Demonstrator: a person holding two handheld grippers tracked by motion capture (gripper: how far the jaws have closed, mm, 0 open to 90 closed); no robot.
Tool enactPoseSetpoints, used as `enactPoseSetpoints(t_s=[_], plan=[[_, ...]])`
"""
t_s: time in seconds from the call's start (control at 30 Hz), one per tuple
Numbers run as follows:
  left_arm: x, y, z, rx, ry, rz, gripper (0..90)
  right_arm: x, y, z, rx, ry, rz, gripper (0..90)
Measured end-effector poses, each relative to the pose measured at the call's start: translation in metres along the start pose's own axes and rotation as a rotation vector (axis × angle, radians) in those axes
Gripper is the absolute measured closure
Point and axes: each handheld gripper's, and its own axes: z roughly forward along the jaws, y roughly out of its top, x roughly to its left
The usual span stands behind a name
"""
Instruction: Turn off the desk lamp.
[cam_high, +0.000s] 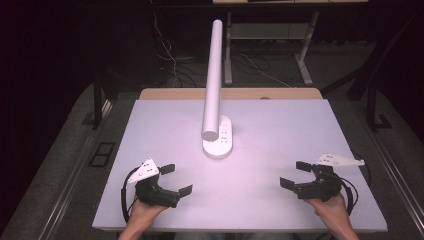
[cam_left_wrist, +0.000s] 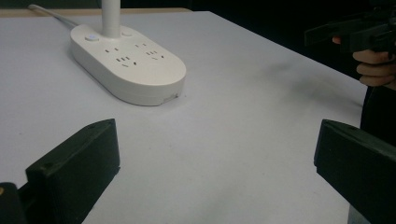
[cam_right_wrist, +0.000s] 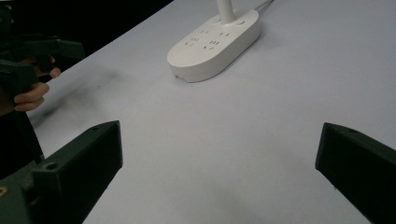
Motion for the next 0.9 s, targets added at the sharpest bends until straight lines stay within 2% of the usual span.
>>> enactPoseSetpoints(t_s=[0.07,0.4,0.67,0.9], plan=[[-0.0004,-0.0001,0.0001,-0.001,0.001,0.002,0.0,-0.0013,-0.0002,-0.002,0.003,0.002,0.014,0.7],[-0.0009,0.0001,0.0008,0.003,-0.001,0.007,0.0,-0.0052,-0.002,-0.0046,0.01,-0.003,0.024,0.7],[-0.0011,0.0002,0.0007,-0.001,0.0,0.002,0.0,-0.0038,-0.0016,-0.0025,0.044,0.0,0.001,0.7],[-0.0032,0.0005,0.002,0.005,-0.006,0.014,0.0,-0.0026,-0.001,-0.0016,0.059,0.002,0.007,0.7]])
